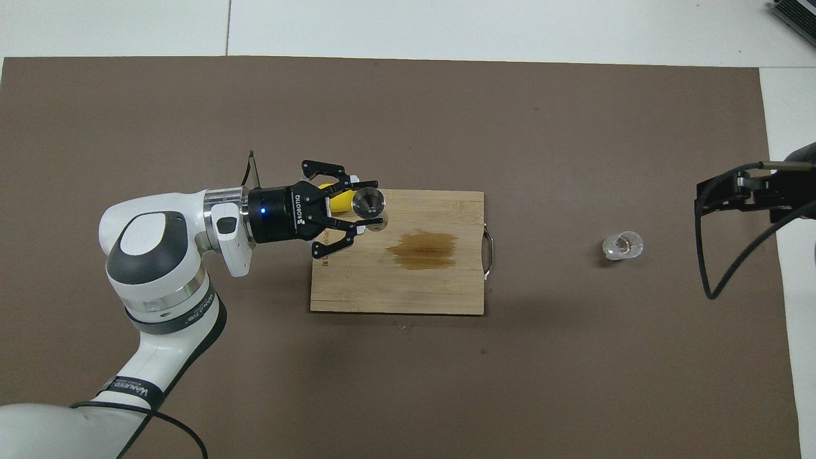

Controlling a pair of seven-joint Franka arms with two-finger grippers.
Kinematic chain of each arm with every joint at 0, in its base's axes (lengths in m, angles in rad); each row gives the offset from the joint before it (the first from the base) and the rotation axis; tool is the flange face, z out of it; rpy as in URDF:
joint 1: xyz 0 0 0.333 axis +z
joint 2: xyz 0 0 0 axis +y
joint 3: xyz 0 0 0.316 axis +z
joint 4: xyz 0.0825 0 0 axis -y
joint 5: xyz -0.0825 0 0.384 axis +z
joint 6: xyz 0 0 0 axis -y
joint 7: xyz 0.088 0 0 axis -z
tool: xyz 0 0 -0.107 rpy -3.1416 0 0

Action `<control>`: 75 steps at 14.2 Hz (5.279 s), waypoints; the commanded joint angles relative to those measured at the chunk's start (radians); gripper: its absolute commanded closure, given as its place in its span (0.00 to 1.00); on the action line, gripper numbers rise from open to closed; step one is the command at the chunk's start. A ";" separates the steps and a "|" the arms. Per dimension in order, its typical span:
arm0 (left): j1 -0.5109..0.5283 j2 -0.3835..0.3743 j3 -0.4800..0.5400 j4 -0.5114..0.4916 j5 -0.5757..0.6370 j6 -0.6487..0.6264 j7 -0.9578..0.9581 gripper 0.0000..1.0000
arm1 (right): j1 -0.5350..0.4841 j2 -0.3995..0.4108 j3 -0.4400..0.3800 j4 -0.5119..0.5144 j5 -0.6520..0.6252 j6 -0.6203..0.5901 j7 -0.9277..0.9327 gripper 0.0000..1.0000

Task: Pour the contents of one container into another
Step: 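Lift the metal cup with the left gripper and carry it over the cutting board, then set the cup on the board and open the left gripper while the right gripper opens, then withdraw the left gripper while the right gripper grasps the clear glass, then lift the clear glass with the right gripper over the metal cup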

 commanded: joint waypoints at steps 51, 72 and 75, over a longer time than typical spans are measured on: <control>-0.052 -0.192 0.025 -0.265 -0.116 0.237 0.269 0.00 | -0.352 0.312 0.002 -0.515 0.802 0.430 0.572 0.11; 0.491 -0.284 0.031 0.260 1.163 -0.271 -0.130 0.00 | -0.107 0.191 0.057 -0.433 0.825 0.458 0.978 1.00; 0.498 -0.283 0.031 0.331 1.269 -0.318 -0.135 0.00 | 0.004 0.192 0.057 -0.356 0.731 0.505 1.182 1.00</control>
